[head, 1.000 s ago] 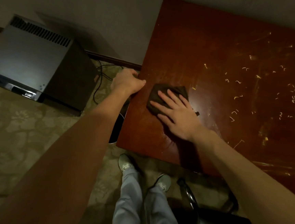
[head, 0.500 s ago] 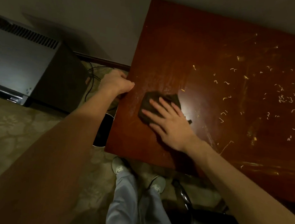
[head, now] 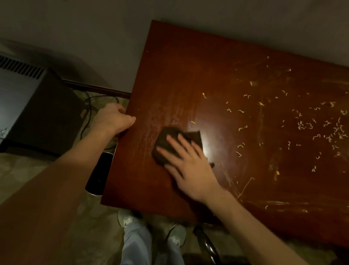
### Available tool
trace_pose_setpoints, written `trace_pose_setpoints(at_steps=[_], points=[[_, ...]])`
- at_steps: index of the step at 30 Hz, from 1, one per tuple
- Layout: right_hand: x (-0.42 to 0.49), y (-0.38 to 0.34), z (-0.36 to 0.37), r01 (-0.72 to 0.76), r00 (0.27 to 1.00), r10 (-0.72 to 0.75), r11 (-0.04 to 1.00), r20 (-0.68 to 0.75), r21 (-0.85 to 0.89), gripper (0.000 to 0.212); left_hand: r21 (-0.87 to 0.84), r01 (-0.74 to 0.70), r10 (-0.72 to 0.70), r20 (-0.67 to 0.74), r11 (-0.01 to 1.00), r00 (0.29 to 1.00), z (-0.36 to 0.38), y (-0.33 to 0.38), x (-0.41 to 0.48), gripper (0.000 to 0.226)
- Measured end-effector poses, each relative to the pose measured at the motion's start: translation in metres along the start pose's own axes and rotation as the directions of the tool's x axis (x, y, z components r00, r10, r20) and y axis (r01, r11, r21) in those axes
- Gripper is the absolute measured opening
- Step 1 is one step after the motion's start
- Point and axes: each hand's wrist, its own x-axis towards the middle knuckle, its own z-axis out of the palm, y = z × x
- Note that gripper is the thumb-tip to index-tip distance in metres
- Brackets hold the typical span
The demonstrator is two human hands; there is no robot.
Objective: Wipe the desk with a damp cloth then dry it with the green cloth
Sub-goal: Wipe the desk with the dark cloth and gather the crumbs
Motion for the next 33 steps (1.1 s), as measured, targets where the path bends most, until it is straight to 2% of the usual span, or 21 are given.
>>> trace_pose_setpoints(at_steps=[4,6,7,8,10,11,12,14,17,21,26,30,33], points=[[0.040,0.015,-0.009,-0.141,0.988,0.141,0.990,-0.058,0.001,0.050,0.101,-0.014,0.020,-0.068,0.995,0.997,0.005,0.003,-0.013,0.053],[0.024,0.004,-0.002,-0.151,0.984,0.150,0.988,-0.093,-0.011,0.051,0.169,-0.100,0.131,-0.187,0.981,0.974,0.014,0.000,-0.025,0.061],[0.011,-0.001,0.002,-0.144,0.985,0.142,0.989,-0.102,-0.019,0.051,0.234,-0.200,0.261,-0.267,0.951,0.928,0.021,-0.004,-0.031,0.064],[-0.002,-0.004,0.006,-0.134,0.987,0.131,0.991,-0.098,-0.026,0.051,0.328,-0.319,0.424,-0.331,0.889,0.843,0.029,-0.009,-0.038,0.064],[-0.015,-0.001,0.007,-0.100,0.993,0.098,0.994,-0.067,-0.031,0.051,0.448,-0.524,0.680,-0.335,0.724,0.652,0.050,-0.021,-0.051,0.056],[-0.014,0.005,0.004,-0.080,0.996,0.079,0.996,-0.048,-0.037,0.051,0.439,-0.593,0.734,-0.321,0.675,0.598,0.061,-0.028,-0.059,0.051],[-0.008,0.013,0.000,-0.065,0.997,0.064,0.997,-0.030,-0.046,0.051,0.409,-0.632,0.752,-0.315,0.658,0.579,0.072,-0.035,-0.066,0.047],[0.012,0.031,-0.010,-0.062,0.998,0.061,0.997,-0.027,-0.044,0.052,0.356,-0.648,0.739,-0.300,0.673,0.603,0.093,-0.044,-0.079,0.043],[0.043,0.047,-0.028,-0.157,0.987,0.157,0.987,-0.022,0.028,0.050,0.317,-0.619,0.695,-0.333,0.719,0.638,0.113,-0.048,-0.088,0.044],[0.033,0.011,-0.022,-0.234,0.968,0.239,0.970,-0.075,0.071,0.052,0.226,-0.626,0.662,-0.358,0.746,0.659,0.116,-0.046,-0.088,0.044],[-0.039,-0.048,0.004,-0.117,0.990,0.119,0.993,-0.080,0.032,0.071,0.017,-0.620,0.578,-0.384,0.784,0.720,0.111,-0.043,-0.101,0.043],[-0.092,-0.055,0.014,0.051,0.997,-0.044,0.992,0.066,-0.111,0.087,0.010,-0.590,0.548,-0.381,0.808,0.744,0.111,-0.045,-0.099,0.044],[-0.131,-0.041,0.019,0.142,0.988,-0.126,0.969,0.088,-0.201,0.074,0.002,-0.587,0.545,-0.376,0.809,0.750,0.112,-0.044,-0.098,0.044]])
